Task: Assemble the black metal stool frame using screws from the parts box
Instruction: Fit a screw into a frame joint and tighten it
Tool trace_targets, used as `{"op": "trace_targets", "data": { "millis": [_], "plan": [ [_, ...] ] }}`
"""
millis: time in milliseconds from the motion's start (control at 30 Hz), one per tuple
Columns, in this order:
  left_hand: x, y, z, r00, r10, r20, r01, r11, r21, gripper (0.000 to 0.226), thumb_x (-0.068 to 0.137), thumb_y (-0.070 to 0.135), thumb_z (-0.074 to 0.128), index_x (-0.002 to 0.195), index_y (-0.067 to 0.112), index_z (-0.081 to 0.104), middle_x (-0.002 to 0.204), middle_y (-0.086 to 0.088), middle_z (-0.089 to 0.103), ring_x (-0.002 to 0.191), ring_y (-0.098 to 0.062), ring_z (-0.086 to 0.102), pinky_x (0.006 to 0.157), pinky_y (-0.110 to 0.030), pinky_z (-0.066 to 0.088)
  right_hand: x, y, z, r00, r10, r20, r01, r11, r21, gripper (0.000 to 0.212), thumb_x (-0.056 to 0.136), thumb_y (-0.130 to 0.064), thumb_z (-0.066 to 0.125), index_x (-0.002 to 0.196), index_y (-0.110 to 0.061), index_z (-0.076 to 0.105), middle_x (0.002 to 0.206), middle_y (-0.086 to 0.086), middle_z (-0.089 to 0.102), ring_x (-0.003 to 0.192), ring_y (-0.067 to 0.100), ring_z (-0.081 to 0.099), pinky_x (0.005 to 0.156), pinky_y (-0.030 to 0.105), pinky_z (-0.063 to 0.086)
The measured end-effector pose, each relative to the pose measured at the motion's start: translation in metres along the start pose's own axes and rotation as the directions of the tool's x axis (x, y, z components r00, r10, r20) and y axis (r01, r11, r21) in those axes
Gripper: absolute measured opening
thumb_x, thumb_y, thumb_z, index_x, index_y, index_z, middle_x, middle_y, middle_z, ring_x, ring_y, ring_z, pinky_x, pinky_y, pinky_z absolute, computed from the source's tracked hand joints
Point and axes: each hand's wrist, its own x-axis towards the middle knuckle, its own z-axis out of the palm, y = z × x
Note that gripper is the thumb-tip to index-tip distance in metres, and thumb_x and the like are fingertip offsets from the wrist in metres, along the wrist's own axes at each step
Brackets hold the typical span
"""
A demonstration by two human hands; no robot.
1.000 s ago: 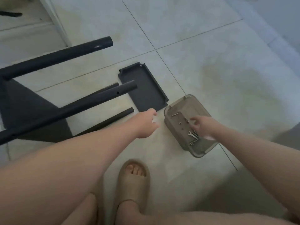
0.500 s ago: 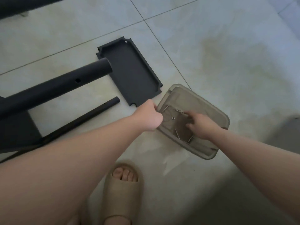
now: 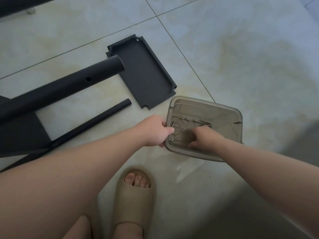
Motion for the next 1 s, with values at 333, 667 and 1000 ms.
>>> {"op": "trace_targets", "data": {
  "millis": [333,667,1000],
  "plan": [
    [-0.014,-0.004,0.0,0.998,0.005,-0.058,-0.003,0.999,0.033,0.03,0.098,0.044,0.057,0.099,0.015,0.06,0.1,-0.007,0.073,0.094,-0.027,0.071,0.084,-0.037,0.053,-0.015,-0.001,-0.011,0.998,0.034,-0.061,-0.029,0.996,0.084,0.008,0.085,-0.015,0.063,0.08,-0.017,0.057,0.083,0.004,0.061,0.087,0.029,0.059,0.067,0.029,0.04],
    [-0.141,0.029,-0.065,0.998,-0.012,-0.055,0.036,0.888,0.458,0.037,0.097,0.044,0.056,0.116,0.015,0.067,0.107,-0.002,0.069,0.101,-0.024,0.066,0.082,-0.032,0.051,-0.133,-0.071,-0.109,0.97,-0.129,-0.206,0.186,0.938,0.291,0.017,0.098,-0.008,0.054,0.091,-0.021,0.063,0.081,0.001,0.072,0.071,0.014,0.068,0.075,0.037,0.06],
    [-0.329,-0.019,-0.112,0.965,-0.071,-0.253,0.156,0.929,0.335,0.032,0.1,0.033,0.053,0.112,0.008,0.07,0.106,-0.005,0.074,0.098,-0.024,0.072,0.087,-0.039,0.058,-0.292,-0.223,-0.152,0.768,-0.396,-0.503,0.575,0.772,0.272,0.012,0.093,-0.009,0.066,0.087,-0.019,0.06,0.063,-0.009,0.069,0.053,0.001,0.063,0.057,0.019,0.047]
  ]
}}
